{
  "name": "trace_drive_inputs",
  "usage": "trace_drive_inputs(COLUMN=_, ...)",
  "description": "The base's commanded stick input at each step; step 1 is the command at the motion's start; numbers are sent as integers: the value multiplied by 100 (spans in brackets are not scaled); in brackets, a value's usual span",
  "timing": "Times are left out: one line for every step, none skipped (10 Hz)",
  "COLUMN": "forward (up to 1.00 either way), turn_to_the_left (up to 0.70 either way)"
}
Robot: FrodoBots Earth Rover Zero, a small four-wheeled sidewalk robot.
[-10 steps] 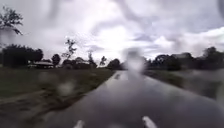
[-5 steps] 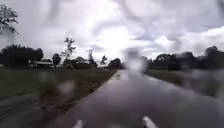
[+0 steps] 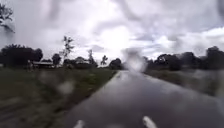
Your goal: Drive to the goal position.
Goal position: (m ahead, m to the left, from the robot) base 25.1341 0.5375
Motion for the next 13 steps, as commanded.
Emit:
trace_drive_inputs(forward=85, turn_to_the_left=0)
trace_drive_inputs(forward=85, turn_to_the_left=0)
trace_drive_inputs(forward=85, turn_to_the_left=0)
trace_drive_inputs(forward=85, turn_to_the_left=0)
trace_drive_inputs(forward=85, turn_to_the_left=0)
trace_drive_inputs(forward=85, turn_to_the_left=0)
trace_drive_inputs(forward=85, turn_to_the_left=0)
trace_drive_inputs(forward=85, turn_to_the_left=0)
trace_drive_inputs(forward=85, turn_to_the_left=0)
trace_drive_inputs(forward=85, turn_to_the_left=-2)
trace_drive_inputs(forward=85, turn_to_the_left=-29)
trace_drive_inputs(forward=85, turn_to_the_left=-34)
trace_drive_inputs(forward=85, turn_to_the_left=-30)
